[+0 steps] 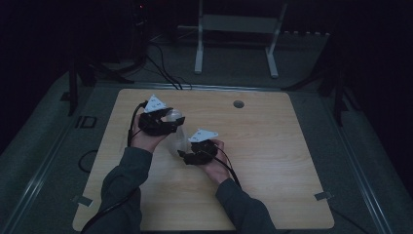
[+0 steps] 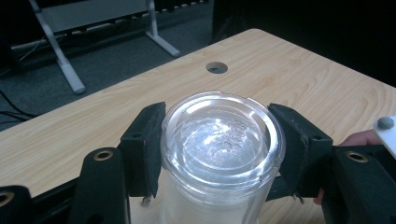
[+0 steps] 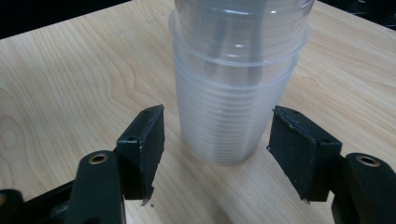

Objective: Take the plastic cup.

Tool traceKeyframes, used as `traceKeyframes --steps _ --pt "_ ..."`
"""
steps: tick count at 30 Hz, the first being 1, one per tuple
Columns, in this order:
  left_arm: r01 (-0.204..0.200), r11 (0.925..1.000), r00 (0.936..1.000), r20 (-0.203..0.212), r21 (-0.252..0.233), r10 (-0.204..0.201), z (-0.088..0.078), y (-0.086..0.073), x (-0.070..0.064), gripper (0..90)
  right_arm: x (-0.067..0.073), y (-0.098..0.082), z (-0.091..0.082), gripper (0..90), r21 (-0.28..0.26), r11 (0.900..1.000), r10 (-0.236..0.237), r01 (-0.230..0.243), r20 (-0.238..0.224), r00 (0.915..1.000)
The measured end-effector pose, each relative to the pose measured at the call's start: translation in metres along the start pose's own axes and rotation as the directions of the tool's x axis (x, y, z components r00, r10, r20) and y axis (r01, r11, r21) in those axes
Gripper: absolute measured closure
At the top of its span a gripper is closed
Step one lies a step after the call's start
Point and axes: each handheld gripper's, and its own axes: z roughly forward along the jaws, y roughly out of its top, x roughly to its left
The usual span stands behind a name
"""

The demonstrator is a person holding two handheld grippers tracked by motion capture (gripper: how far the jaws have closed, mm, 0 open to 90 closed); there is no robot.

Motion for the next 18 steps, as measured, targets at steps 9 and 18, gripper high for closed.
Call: traceKeyframes --steps 9,18 --pt "0.008 1.0 0.9999 0.007 -0.005 -0.008 -0.002 0.003 0.002 41.1 -0.006 0.008 0.004 29.1 -0.019 0.999 0.026 -0.025 0.011 0.9996" --pt "0.008 0.9998 0.9999 0.007 -0.019 -0.008 -0.006 0.009 0.002 41.3 -0.01 0.017 0.008 26.6 -0.039 0.999 0.031 -0.031 0.004 0.9995"
